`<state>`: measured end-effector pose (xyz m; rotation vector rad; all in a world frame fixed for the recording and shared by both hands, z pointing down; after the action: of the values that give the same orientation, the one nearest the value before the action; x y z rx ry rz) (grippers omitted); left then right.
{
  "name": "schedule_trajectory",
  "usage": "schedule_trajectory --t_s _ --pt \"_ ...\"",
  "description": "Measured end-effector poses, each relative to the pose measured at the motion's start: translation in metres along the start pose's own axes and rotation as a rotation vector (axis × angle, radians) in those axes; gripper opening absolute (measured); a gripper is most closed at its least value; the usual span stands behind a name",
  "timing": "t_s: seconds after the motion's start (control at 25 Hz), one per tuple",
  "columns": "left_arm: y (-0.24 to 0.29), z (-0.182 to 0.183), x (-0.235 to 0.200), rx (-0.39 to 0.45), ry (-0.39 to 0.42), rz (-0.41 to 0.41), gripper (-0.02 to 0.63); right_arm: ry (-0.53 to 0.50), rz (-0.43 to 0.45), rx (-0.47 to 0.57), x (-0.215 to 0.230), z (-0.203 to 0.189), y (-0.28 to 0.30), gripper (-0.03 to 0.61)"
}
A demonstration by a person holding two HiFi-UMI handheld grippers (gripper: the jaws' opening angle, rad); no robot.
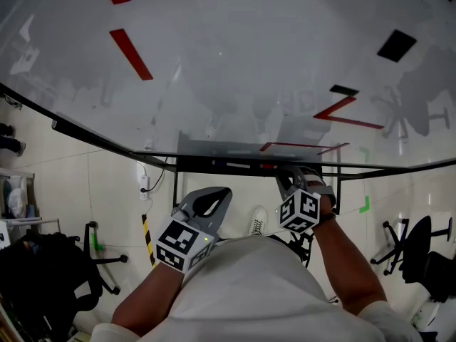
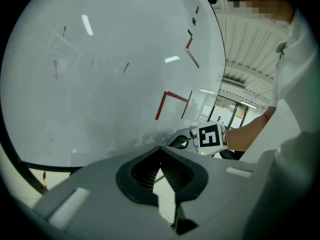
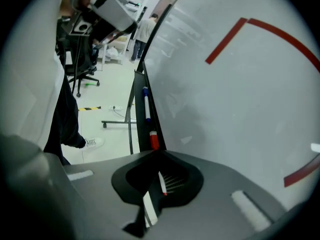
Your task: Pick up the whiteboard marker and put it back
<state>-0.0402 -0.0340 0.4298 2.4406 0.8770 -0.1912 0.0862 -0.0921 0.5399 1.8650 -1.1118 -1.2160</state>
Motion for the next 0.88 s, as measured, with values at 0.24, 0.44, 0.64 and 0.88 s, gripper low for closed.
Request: schedule_trajectory --t_s 0.24,0.44,0.64,0.88 --pt "0.004 0.002 0.001 0.004 0.002 -0.002 0.015 0.287 0.071 0.139 -0.001 0.013 -0.022 0.002" --pt "0.006 0.002 0.004 0.0 0.008 -0.012 0.015 0.436 0.099 0.216 -0.001 0.014 -0.035 0.002" --pt "0.008 0.003 0.009 -0.002 0.018 -0.024 0.015 0.637 0.123 0.35 0.005 0.016 -0.054 0.002" --pt "0.008 0.006 0.013 0.005 0.01 -0.038 0.015 1.068 0.263 0.683 0.013 0.027 -0.095 0.002"
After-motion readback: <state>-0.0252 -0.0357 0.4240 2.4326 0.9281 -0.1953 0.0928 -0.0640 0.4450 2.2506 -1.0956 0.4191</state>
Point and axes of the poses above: the fingertips, and each gripper's own axes: y forward along the fingers, x to its right, z out of its top, the point moved 1 cm from there along -y, backward along the fingers, and after that the axes turned 6 degrees about z, right-handed, at the moved point
